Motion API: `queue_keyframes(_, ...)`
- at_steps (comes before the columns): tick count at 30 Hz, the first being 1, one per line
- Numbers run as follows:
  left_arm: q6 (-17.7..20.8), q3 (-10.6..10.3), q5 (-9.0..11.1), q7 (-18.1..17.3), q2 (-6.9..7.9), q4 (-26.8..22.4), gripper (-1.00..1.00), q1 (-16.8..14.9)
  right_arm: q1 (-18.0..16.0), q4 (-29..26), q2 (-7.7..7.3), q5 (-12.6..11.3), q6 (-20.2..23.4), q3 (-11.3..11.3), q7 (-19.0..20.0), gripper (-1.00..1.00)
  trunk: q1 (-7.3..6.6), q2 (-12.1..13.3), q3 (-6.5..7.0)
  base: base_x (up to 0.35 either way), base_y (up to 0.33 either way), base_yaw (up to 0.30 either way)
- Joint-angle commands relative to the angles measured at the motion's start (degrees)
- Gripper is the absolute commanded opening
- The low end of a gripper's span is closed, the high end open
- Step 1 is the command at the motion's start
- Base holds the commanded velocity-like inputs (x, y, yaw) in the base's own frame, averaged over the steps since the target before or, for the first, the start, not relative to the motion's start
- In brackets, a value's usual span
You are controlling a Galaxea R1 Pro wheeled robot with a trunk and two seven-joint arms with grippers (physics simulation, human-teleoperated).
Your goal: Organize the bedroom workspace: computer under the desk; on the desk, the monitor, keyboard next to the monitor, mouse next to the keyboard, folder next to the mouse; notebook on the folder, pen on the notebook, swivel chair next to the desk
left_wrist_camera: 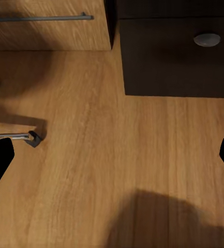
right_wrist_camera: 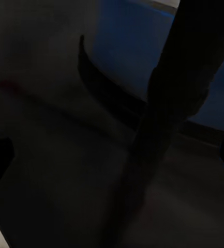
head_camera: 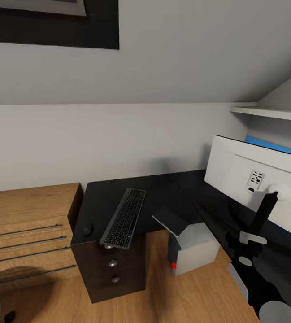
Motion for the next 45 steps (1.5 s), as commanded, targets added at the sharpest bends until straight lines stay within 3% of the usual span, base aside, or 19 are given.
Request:
queue_keyframes(1,-0.2,-0.6,0.3,0.4,0.07,0.0,1.00,0.0,0.0,0.0,-0.04,-0.6,-0.4,-0.3,-0.1,1.00,0.02,0.0,-0.06,0.217,0.002,0.000)
queue_keyframes(15,-0.1,-1.2,0.3,0.4,0.06,0.0,1.00,0.0,-0.1,0.0,-1.66,-0.6,-0.6,-6.2,-0.1,1.00,0.02,0.0,-0.06,0.063,0.000,0.000)
queue_keyframes(27,-0.1,-1.3,0.3,0.4,-0.14,0.1,1.00,0.0,-0.1,0.0,-4.44,-0.7,-0.4,-7.0,-0.1,1.00,0.02,0.0,-0.06,0.008,0.000,0.000)
queue_keyframes(45,-0.1,-1.8,0.3,0.4,-0.17,1.2,1.00,0.0,-0.2,0.0,-4.71,-0.8,-0.4,-7.0,-0.1,1.00,0.02,0.0,-0.06,0.113,0.000,0.000)
